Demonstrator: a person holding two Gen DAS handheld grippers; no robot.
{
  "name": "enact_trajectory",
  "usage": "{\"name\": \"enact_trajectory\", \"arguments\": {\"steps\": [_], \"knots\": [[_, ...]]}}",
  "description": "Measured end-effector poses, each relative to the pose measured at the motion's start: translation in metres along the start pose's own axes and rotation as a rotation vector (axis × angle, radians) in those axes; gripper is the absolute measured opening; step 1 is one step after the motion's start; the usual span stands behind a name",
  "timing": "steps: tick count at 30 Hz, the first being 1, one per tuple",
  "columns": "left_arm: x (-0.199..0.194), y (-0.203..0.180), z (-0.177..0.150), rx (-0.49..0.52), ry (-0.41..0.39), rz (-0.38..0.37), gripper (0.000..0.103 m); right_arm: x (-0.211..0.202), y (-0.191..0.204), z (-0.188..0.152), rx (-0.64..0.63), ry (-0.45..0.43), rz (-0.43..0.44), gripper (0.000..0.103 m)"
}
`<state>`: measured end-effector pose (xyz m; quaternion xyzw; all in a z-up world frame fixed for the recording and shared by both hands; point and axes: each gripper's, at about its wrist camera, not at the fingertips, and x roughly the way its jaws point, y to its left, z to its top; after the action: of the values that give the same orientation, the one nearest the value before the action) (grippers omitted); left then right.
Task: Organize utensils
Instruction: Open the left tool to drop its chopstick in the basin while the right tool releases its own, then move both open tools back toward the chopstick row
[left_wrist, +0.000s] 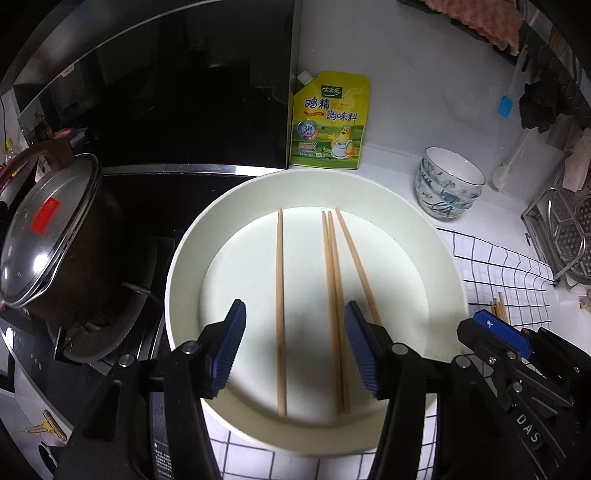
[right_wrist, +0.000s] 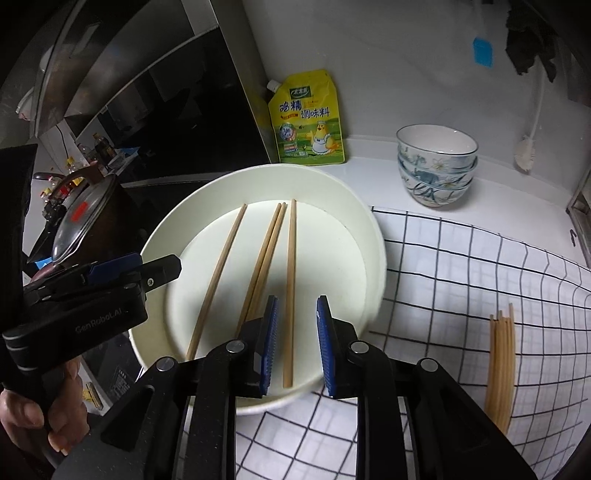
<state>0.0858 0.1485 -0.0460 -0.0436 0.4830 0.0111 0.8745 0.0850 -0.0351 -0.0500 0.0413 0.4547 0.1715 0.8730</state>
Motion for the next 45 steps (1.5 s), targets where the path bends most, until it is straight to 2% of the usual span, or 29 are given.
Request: {"name": "enact_trajectory", "arguments": {"steps": [2, 7, 19, 30, 37, 45], "knots": [[-0.005, -0.005, -0.002, 0.000, -0.005, 0.002, 0.058, -0.009, -0.004, -0.004, -0.003, -0.011, -0.003, 0.027], [-0.013, -0.021, -0.011, 0.012, -0.005, 0.007, 0.062, -0.026, -0.018, -0.013, -0.007, -0.024, -0.013, 0.028], [-0.032, -0.075, -0.034, 0.034, -0.012, -0.021, 0.074, -0.065, -0.071, -0.041, 0.020, -0.034, -0.055, 0.041], [-0.030, -0.149, -0.058, 0.099, 0.003, -0.112, 0.081, -0.091, -0.147, -0.082, 0.093, -0.009, -0.183, 0.046], [-0.015, -0.186, -0.076, 0.129, 0.030, -0.148, 0.084, -0.088, -0.192, -0.118, 0.126, 0.035, -0.245, 0.050], [0.009, -0.214, -0.095, 0.170, 0.074, -0.135, 0.087, -0.063, -0.217, -0.144, 0.142, 0.093, -0.235, 0.050]]}}
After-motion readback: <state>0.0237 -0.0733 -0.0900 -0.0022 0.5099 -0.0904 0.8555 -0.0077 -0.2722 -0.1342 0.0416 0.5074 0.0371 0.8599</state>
